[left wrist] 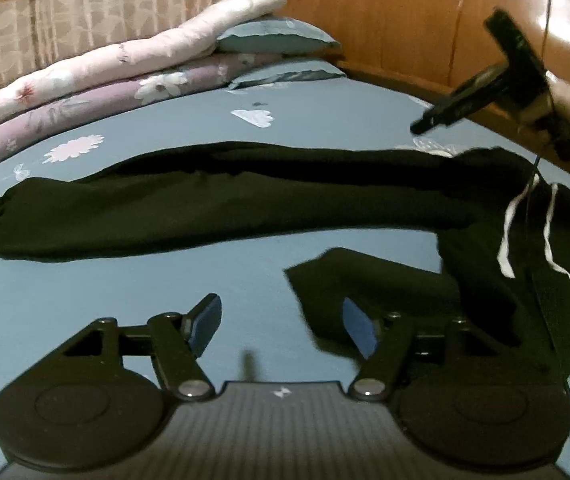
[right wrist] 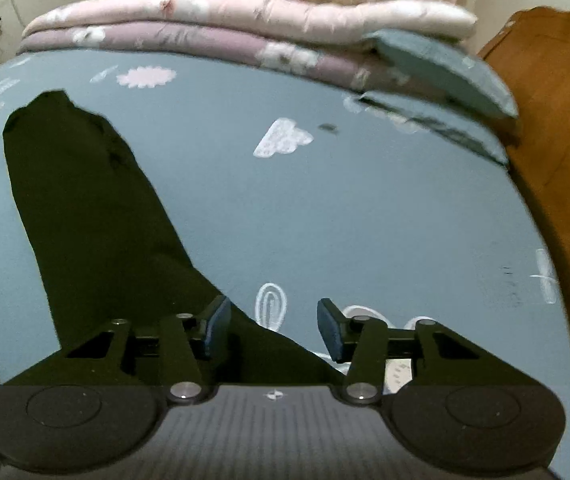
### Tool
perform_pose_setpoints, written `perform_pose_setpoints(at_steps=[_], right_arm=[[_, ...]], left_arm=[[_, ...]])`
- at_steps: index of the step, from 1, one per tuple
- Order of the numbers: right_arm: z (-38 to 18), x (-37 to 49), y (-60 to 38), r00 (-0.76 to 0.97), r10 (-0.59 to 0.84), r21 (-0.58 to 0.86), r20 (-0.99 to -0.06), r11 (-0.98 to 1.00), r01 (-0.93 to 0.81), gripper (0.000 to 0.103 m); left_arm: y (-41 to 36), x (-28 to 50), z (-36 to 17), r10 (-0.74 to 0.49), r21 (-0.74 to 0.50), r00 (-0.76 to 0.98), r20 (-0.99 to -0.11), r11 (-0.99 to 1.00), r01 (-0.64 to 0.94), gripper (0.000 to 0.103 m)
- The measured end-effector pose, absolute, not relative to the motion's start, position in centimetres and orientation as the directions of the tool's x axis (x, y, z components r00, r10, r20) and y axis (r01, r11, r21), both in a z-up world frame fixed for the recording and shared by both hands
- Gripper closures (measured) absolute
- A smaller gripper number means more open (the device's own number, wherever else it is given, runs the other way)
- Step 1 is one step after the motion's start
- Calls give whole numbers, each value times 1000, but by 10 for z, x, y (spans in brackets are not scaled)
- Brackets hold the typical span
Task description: Fold clothes
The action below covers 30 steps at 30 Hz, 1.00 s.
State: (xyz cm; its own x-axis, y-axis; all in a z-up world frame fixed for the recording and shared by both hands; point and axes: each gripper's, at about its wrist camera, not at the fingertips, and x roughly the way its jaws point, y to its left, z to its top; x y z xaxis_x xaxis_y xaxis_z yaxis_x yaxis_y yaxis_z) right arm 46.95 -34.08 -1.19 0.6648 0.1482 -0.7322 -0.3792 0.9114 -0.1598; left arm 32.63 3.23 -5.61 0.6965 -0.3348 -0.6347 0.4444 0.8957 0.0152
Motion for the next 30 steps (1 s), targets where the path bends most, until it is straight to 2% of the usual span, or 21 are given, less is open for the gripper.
perform_pose_setpoints(at_steps=[8, 13, 20, 24, 27, 30], right_arm=[[-47, 449, -314, 616, 90, -305, -783, 808, -505, 50], [-47, 441, -310, 601, 119, -320, -790, 757, -570, 50], [-17, 478, -340, 645, 247, -184, -723, 831, -525, 48], [-42, 504, -341, 577, 269, -115, -771, 833, -541, 48], [-60, 508, -336, 530, 264, -123, -806, 801, -586, 49], [-63, 501, -337, 510, 284, -97, -812, 796, -597, 52]], left_arm=[[43, 341, -64, -321, -24, 690, -649, 915, 403, 33], [40, 340, -65, -334, -16, 685, -647, 905, 426, 33], [42, 340, -67, -365, -42, 677, -639, 896, 443, 33], [41, 341, -70, -360, -39, 672, -647, 896, 443, 33], [41, 342, -70, -358, -41, 672, -649, 898, 438, 33], [43, 343, -71, -356, -48, 670, -651, 901, 432, 32]])
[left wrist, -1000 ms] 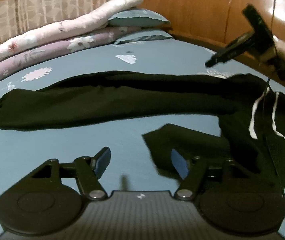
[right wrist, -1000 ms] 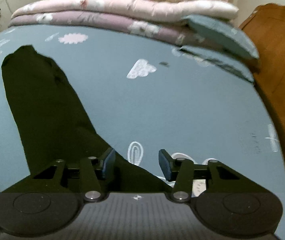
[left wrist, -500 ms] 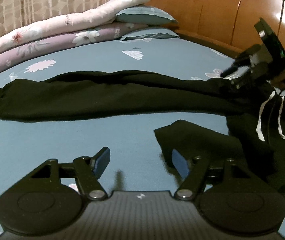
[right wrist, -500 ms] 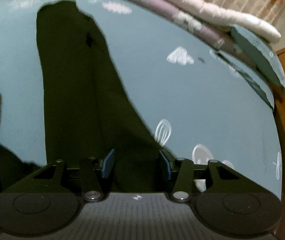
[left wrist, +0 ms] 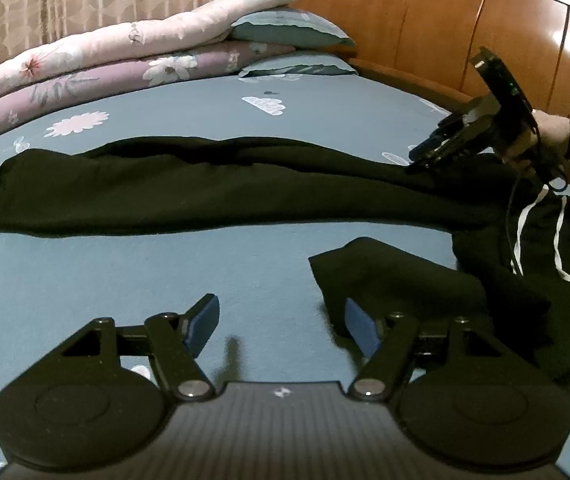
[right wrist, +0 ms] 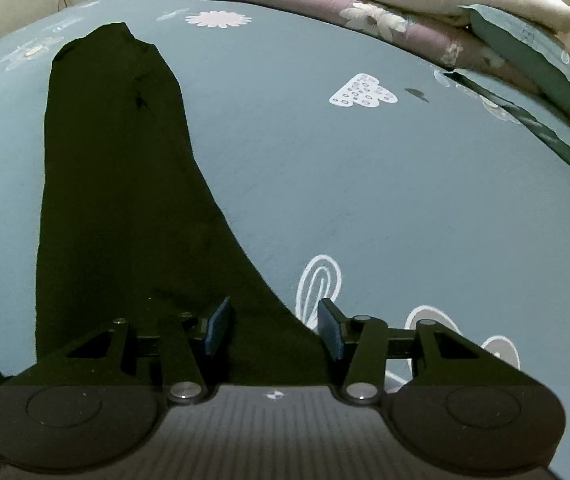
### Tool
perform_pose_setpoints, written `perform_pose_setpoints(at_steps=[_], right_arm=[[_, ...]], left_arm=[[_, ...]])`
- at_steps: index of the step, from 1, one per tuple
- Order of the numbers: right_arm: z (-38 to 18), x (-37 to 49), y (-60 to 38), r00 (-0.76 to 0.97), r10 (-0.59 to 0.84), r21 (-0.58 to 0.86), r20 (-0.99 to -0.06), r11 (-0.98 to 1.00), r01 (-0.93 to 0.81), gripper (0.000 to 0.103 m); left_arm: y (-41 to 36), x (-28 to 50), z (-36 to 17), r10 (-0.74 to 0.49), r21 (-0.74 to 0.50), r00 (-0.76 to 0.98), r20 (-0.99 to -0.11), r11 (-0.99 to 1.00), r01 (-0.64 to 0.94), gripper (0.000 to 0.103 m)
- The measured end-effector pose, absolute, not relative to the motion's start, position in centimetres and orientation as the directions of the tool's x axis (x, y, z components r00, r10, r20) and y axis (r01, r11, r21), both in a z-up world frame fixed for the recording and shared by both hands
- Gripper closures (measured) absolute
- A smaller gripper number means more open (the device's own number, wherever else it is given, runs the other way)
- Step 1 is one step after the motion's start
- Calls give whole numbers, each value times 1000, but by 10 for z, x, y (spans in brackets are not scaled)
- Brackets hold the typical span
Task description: Fold clothes
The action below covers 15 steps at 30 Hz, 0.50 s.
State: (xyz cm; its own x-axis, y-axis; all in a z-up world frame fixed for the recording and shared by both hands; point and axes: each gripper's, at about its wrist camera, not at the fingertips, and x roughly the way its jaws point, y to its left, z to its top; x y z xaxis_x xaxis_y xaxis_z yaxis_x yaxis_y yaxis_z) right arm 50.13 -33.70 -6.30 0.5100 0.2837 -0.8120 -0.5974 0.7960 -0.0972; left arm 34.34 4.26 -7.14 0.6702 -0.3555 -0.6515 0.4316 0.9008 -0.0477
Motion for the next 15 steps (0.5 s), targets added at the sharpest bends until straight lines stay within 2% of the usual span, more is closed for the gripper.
perform_pose_setpoints(at_steps=[3, 4, 5, 9, 13, 15], right_arm=[[-63, 496, -336, 475, 315, -70, -822, 771, -633, 76], [-62, 494, -333, 463, 323, -62, -826, 763, -643, 91], [-62, 491, -330, 457, 325, -63, -828, 756, -651, 101], [-56, 494, -320, 518, 250, -168, -818, 758, -630, 103], [-42, 514, -335, 529, 258, -114, -808, 813, -570, 102], [-44, 515, -338, 484, 289, -77, -826, 793, -604, 95]], left_arm=[[42, 345, -73, -352, -47, 667, -657, 902, 430, 32], [41, 346, -73, -351, -45, 666, -658, 901, 431, 32], [40, 346, -73, -351, -44, 665, -660, 901, 432, 32], [41, 347, -73, -351, -46, 663, -661, 901, 431, 32], [43, 346, -71, -356, -48, 668, -654, 901, 432, 32], [44, 346, -71, -357, -51, 668, -653, 901, 431, 32]])
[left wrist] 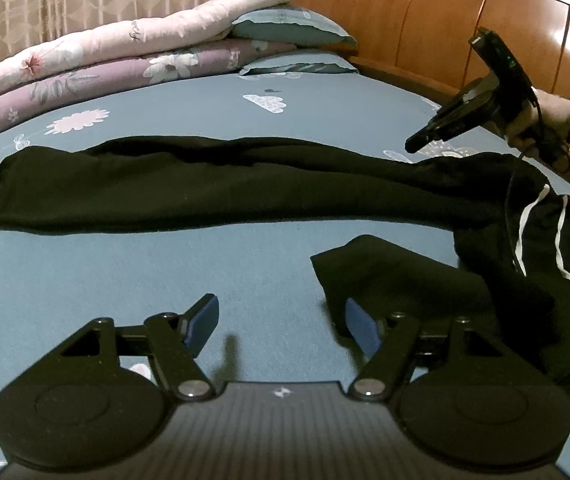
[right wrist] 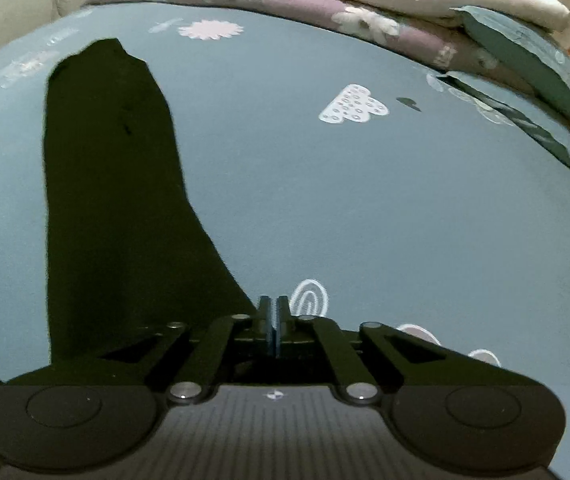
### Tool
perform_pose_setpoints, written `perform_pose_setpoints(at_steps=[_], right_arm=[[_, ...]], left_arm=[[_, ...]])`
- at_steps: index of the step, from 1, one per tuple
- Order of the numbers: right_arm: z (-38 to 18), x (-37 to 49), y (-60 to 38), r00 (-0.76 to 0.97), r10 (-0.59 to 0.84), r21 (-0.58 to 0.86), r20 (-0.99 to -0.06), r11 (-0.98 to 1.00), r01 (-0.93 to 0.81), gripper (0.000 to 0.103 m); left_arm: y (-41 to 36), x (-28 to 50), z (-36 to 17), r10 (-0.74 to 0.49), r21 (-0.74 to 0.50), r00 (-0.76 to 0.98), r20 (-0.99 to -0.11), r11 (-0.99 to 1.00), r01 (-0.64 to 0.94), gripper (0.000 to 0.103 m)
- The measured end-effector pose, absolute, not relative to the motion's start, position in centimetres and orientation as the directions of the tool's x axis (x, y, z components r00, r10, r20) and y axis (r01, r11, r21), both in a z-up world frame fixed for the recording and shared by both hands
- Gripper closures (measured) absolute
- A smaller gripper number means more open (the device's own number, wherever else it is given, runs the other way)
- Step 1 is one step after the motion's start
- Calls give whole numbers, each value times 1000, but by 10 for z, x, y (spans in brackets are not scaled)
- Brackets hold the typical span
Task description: Fold clothes
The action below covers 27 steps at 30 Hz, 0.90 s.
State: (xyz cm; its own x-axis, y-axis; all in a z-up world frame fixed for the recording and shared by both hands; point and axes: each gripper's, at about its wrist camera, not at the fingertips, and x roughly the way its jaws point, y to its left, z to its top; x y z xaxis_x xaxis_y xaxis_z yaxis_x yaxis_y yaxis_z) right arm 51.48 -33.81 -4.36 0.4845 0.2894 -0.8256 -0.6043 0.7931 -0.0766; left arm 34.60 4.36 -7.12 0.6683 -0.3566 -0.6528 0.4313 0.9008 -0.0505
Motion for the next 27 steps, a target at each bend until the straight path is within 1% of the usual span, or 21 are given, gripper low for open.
perform_pose_setpoints(at_steps=[1, 2, 4, 6, 7, 8, 9, 12, 15, 17, 18, 19, 22, 27], right_arm=[[-45, 515, -339, 462, 303, -60, -834, 782, -620, 90], [-50, 516, -339, 446, 288, -72, -847, 770, -634, 82], [-58, 519, -340, 439, 276, -84, -855, 761, -643, 75], [-62, 523, -343, 437, 275, -81, -856, 765, -639, 64], [-63, 526, -345, 431, 282, -66, -857, 770, -635, 56], [-65, 529, -348, 423, 287, -53, -859, 773, -633, 52], [-65, 532, -349, 411, 295, -31, -863, 781, -624, 52], [-65, 536, -354, 377, 323, 27, -868, 789, -614, 52], [-67, 532, -358, 363, 350, 64, -864, 791, -609, 60], [-67, 525, -355, 366, 359, 59, -859, 777, -626, 79], [-66, 521, -352, 372, 356, 45, -857, 771, -635, 83], [-66, 518, -349, 379, 353, 30, -855, 764, -644, 93], [-62, 514, -342, 410, 323, -40, -853, 743, -668, 95], [-51, 529, -338, 523, 215, -175, -824, 783, -597, 95]], left_arm=[[44, 346, -72, -357, -52, 668, -653, 901, 430, 32], [44, 347, -72, -355, -52, 667, -655, 902, 428, 32], [44, 347, -73, -351, -51, 666, -658, 903, 426, 31], [44, 348, -74, -351, -52, 665, -659, 903, 426, 31], [44, 348, -74, -353, -53, 663, -660, 903, 427, 31], [44, 348, -75, -354, -54, 662, -661, 902, 428, 31], [44, 348, -75, -355, -55, 660, -662, 901, 430, 31], [44, 349, -76, -356, -56, 657, -664, 900, 431, 31], [45, 350, -76, -358, -62, 658, -663, 901, 428, 30], [45, 351, -77, -353, -58, 658, -665, 903, 425, 30], [44, 351, -76, -351, -58, 659, -665, 904, 424, 30], [44, 351, -76, -353, -59, 660, -664, 904, 424, 30], [44, 350, -75, -353, -59, 662, -661, 904, 423, 30], [45, 349, -73, -358, -61, 667, -653, 903, 425, 30]])
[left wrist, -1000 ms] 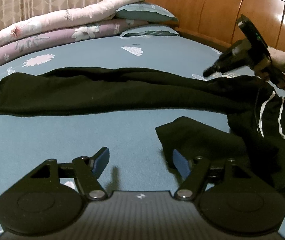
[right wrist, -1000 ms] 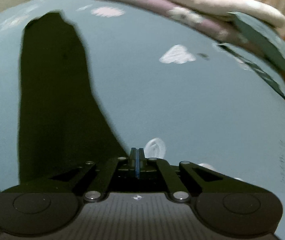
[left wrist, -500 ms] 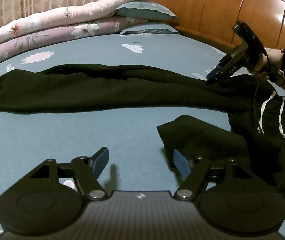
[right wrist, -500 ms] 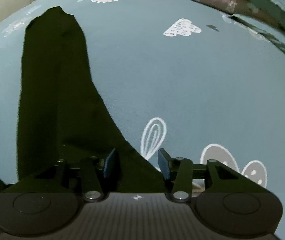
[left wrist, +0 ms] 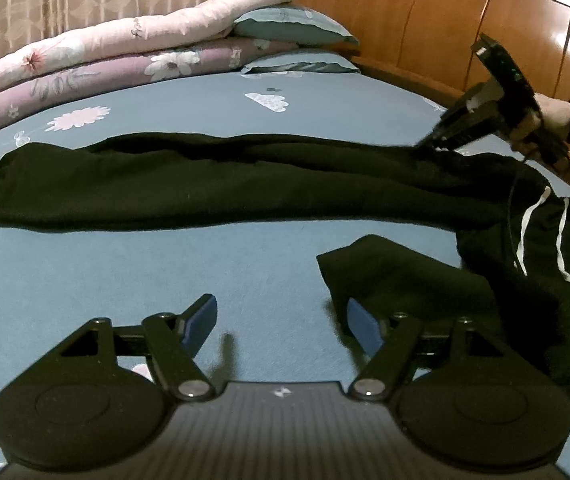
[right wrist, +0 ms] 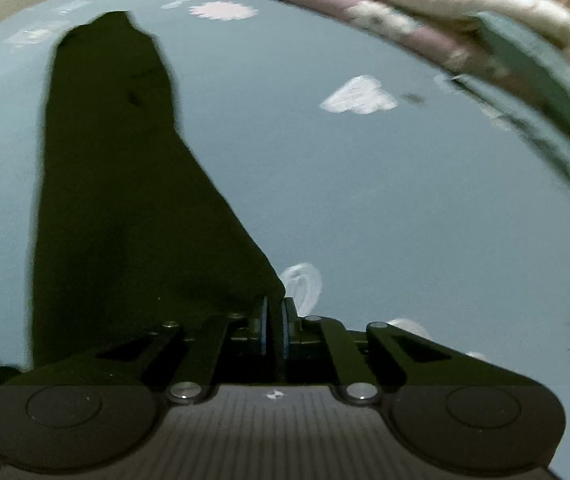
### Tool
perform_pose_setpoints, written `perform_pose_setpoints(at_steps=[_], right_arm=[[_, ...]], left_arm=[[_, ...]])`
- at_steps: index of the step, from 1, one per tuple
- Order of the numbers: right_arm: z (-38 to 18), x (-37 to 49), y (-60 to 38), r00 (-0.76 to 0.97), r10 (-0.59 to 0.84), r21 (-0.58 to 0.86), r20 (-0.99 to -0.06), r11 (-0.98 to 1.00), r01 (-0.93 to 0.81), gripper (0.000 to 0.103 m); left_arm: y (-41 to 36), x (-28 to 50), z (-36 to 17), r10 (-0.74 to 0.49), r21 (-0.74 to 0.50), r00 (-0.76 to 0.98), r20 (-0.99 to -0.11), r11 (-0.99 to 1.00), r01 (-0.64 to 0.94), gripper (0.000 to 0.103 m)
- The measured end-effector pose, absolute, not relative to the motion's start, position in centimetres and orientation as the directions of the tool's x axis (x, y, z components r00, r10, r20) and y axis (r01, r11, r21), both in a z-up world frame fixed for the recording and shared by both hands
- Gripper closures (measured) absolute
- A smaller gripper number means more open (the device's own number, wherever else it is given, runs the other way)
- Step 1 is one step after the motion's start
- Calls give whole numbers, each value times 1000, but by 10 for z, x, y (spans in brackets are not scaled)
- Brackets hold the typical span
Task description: Fold clothes
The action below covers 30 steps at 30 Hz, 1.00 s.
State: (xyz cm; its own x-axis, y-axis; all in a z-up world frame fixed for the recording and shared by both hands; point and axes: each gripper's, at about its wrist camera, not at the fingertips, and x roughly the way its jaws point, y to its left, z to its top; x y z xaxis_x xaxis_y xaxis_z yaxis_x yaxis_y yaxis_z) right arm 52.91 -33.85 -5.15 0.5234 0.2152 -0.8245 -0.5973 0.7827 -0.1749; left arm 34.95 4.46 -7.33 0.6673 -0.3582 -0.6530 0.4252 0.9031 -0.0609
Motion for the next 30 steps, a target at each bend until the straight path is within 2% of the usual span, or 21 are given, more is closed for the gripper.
perform_pose_setpoints(at_steps=[8, 13, 15, 19, 21, 23, 25, 30], right_arm=[[-54, 567, -349, 635, 13, -331, -772, 846, -419, 96], [-72, 585, -353, 614, -33, -324, -789, 871, -370, 96], [-80, 584, -350, 614, -47, -332, -788, 872, -360, 92], [-54, 568, -368, 632, 25, -249, -774, 906, -341, 86], [-33, 553, -381, 650, 48, -234, -758, 911, -340, 78], [-16, 536, -399, 671, 43, -256, -741, 905, -341, 61], [-10, 521, -421, 664, 14, -273, -747, 905, -327, 54], [-27, 490, -476, 607, -20, -238, -794, 930, -280, 48]], left_arm=[[49, 350, -73, -354, -68, 670, -652, 908, 414, 30], [48, 351, -74, -352, -66, 670, -654, 908, 413, 30], [48, 351, -74, -351, -66, 668, -656, 908, 413, 30], [49, 349, -73, -347, -59, 671, -655, 909, 412, 30], [51, 350, -71, -352, -68, 672, -652, 909, 411, 29], [51, 350, -71, -355, -71, 673, -649, 909, 411, 29], [50, 348, -70, -356, -69, 674, -647, 908, 413, 29], [47, 346, -68, -370, -69, 673, -641, 901, 429, 29]])
